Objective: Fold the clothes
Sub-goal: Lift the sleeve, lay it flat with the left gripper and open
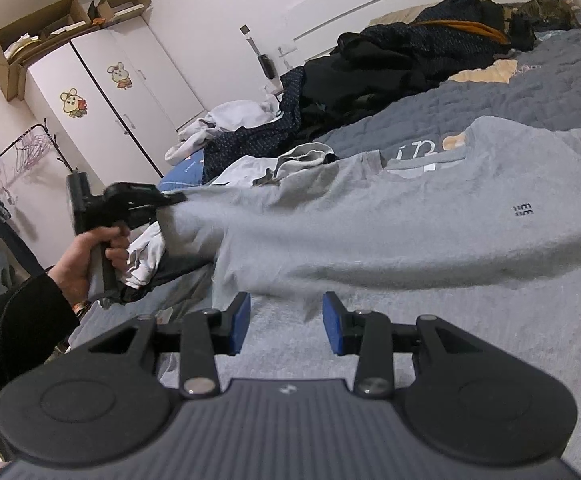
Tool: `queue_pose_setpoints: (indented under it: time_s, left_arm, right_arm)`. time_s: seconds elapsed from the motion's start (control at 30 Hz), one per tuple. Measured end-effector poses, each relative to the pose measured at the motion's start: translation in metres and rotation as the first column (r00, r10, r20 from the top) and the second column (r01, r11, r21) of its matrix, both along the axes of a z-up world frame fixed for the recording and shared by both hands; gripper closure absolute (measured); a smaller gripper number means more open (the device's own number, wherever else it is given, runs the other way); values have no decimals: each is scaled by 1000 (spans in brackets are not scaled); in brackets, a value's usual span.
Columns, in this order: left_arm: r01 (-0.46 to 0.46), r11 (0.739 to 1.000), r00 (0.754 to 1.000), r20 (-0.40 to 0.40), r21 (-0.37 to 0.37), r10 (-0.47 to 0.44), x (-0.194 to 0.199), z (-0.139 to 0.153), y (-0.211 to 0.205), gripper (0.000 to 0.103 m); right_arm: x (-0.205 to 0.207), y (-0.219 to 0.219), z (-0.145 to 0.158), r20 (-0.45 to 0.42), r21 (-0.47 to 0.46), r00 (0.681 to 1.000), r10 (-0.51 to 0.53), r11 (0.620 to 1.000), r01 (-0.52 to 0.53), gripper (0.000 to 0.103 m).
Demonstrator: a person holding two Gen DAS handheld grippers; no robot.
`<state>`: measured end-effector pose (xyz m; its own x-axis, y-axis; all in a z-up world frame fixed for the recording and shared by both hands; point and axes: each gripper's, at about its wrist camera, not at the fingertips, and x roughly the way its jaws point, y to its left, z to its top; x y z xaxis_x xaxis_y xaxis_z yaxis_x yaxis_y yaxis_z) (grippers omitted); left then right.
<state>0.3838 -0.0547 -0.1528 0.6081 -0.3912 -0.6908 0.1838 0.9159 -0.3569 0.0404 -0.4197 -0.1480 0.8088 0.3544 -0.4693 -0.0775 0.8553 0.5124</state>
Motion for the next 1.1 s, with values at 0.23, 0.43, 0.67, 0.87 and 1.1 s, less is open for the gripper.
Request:
queue_pose_setpoints:
  time_s: [0.23, 0.43, 0.67, 0.87, 1.1]
  left_arm:
    - [-135, 990, 989, 57, -34, 137, -15, 5, 30, 73]
    - [-110, 992, 989, 93, -61, 115, -58, 1, 52, 51]
    - [45, 994, 989, 137, 96, -58, -88, -27, 17, 51]
    - [87, 984, 983, 146, 157, -110, -77, -44, -15, 54]
    - [137, 986, 984, 104, 91, -146, -74, -32, -2, 100]
  right_arm:
    - [-1, 2, 2, 2, -5, 1000, 2, 1000, -2, 65]
    - [-2, 2, 6, 11, -1, 1000, 2, 1000, -2, 65]
    - [-3, 6, 10, 20, -7, 1000, 11, 1000, -11, 65]
    - [-1, 8, 7, 9, -11, 1000, 20, 1000, -20, 65]
    - [2, 4, 1, -12, -6, 1000, 10, 1000, -10, 65]
